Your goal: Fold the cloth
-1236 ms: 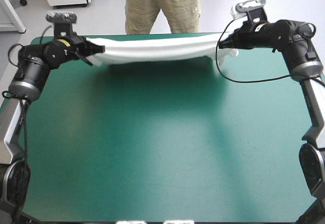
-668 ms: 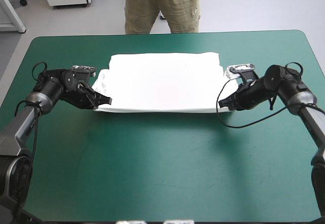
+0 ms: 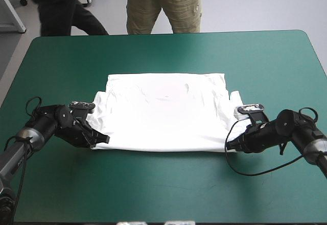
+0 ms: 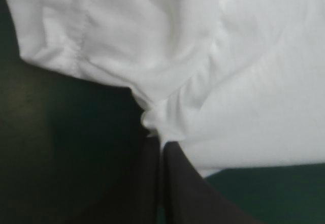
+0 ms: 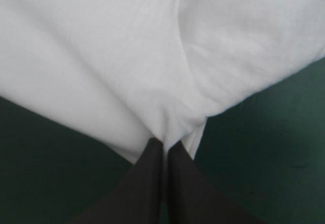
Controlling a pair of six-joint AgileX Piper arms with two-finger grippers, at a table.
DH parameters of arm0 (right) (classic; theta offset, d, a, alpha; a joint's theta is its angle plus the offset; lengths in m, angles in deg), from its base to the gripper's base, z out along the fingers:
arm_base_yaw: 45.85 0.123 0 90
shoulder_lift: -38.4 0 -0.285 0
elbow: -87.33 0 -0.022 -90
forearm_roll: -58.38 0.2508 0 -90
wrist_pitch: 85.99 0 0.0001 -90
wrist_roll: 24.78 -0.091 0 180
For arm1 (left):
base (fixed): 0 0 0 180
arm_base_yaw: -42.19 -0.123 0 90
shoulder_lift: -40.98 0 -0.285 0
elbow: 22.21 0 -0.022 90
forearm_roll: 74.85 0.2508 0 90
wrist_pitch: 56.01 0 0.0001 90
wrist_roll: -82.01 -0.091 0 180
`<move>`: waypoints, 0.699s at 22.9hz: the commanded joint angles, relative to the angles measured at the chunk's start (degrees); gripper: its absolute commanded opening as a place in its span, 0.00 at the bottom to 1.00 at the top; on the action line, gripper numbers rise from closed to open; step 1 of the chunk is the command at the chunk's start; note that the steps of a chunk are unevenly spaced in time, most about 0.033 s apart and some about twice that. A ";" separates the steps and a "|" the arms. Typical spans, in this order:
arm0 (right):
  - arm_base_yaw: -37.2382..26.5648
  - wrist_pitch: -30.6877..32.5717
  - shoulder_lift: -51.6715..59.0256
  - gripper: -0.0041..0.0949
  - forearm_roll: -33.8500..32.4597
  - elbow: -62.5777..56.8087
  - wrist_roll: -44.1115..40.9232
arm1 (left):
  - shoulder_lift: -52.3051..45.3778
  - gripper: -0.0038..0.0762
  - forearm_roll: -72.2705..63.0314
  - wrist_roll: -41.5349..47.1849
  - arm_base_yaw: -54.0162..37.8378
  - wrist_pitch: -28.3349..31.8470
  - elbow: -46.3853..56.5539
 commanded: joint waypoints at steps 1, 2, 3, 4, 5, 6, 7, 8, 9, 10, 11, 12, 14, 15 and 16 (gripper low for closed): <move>-0.23 -2.17 1.62 0.17 0.83 0.39 1.33 | -1.97 0.05 -0.61 -0.09 0.11 2.40 -0.84; -0.23 -2.31 1.62 0.24 0.98 0.39 1.33 | -1.97 0.08 -0.61 -0.47 0.11 2.51 -0.84; -0.23 -2.31 1.62 0.36 0.98 0.39 1.33 | -1.97 0.17 -0.61 -1.05 0.11 2.38 -0.84; -0.23 -2.31 1.62 0.41 1.24 0.39 1.33 | -1.97 0.24 -0.86 -1.04 0.11 2.15 -0.84; -0.23 -2.59 1.75 0.46 2.33 0.39 1.33 | -1.97 0.41 -2.28 -1.63 0.11 1.73 -0.84; -0.23 -3.17 2.18 0.46 2.89 0.39 1.33 | -1.97 0.52 -3.01 -1.74 0.11 1.45 -0.84; -0.23 -4.44 3.88 0.46 3.43 0.66 1.33 | -2.44 0.67 -3.31 -1.61 0.11 -0.09 -1.11; -0.23 -4.65 5.29 0.46 3.43 1.13 1.21 | -3.31 0.71 -3.42 -1.63 0.11 -0.83 -1.45; -0.47 -4.97 6.93 0.46 3.03 2.02 0.57 | -4.53 0.72 -3.42 -1.63 0.11 -1.32 -1.81; -0.62 -5.59 8.65 0.46 1.91 3.52 -0.68 | -6.12 0.72 -3.32 -1.33 0.11 -1.31 -2.33; -1.45 -6.90 11.57 0.46 -0.85 6.30 -3.24 | -9.33 0.71 -3.32 -1.19 0.11 -0.06 -3.56; -2.05 -7.92 12.79 0.46 -2.75 7.88 -5.38 | -11.00 0.71 -3.32 -1.06 0.00 1.26 -4.20; -3.46 -8.73 13.62 0.46 -5.67 10.80 -9.04 | -13.32 0.71 -3.01 0.29 0.00 5.22 -5.61; -4.42 -7.58 13.30 0.46 -6.84 12.42 -9.54 | -13.61 0.71 -2.73 1.22 0.00 6.97 -5.94; -5.41 -5.99 12.51 0.46 -7.25 13.62 -9.54 | -13.77 0.71 -2.73 1.23 0.00 8.09 -6.46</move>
